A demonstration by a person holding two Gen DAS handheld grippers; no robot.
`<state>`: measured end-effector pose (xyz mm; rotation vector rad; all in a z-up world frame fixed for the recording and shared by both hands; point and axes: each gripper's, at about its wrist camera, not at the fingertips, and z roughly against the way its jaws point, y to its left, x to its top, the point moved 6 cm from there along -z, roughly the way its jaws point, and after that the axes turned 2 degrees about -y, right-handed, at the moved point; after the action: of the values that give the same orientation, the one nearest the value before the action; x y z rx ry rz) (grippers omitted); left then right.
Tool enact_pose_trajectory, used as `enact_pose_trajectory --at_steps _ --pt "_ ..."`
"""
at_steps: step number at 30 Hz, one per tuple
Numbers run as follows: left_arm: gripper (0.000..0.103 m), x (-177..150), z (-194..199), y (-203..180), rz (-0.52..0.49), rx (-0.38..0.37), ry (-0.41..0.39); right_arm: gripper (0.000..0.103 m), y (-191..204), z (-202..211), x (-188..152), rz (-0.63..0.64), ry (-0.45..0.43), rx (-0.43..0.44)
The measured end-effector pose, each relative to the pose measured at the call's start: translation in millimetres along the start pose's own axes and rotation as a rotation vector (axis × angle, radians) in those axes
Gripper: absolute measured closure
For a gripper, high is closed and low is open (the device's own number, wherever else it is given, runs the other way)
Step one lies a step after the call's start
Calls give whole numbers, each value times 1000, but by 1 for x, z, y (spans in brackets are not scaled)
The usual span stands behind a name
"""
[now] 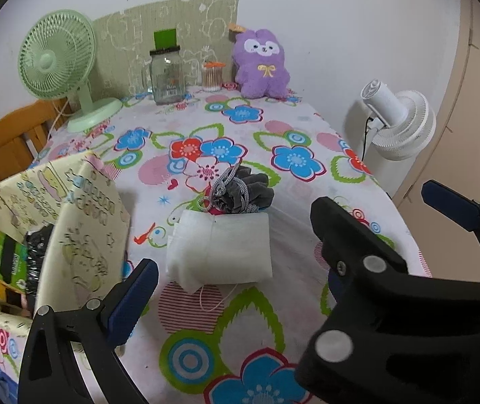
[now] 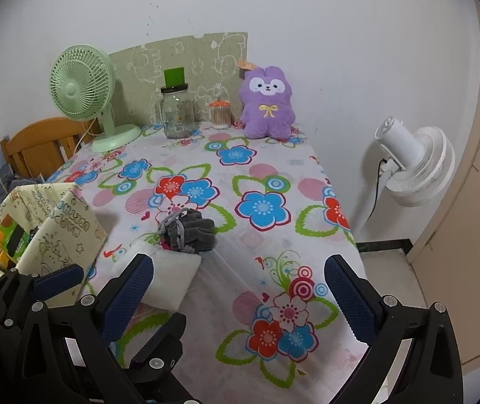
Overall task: Organize soft objects
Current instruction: 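Grasp the white cloth with the left gripper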
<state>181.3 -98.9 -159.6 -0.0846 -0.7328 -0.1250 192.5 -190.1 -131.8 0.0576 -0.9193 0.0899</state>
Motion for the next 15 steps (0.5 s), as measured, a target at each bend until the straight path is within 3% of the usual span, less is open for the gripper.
enact_pose_trajectory --at_steps 3,15 --pt "7 0 -11 0 -7 -8 15 0 -2 -10 -1 5 -5 6" --pt "7 3 -46 8 10 34 57 0 -10 -46 -6 -17 28 1"
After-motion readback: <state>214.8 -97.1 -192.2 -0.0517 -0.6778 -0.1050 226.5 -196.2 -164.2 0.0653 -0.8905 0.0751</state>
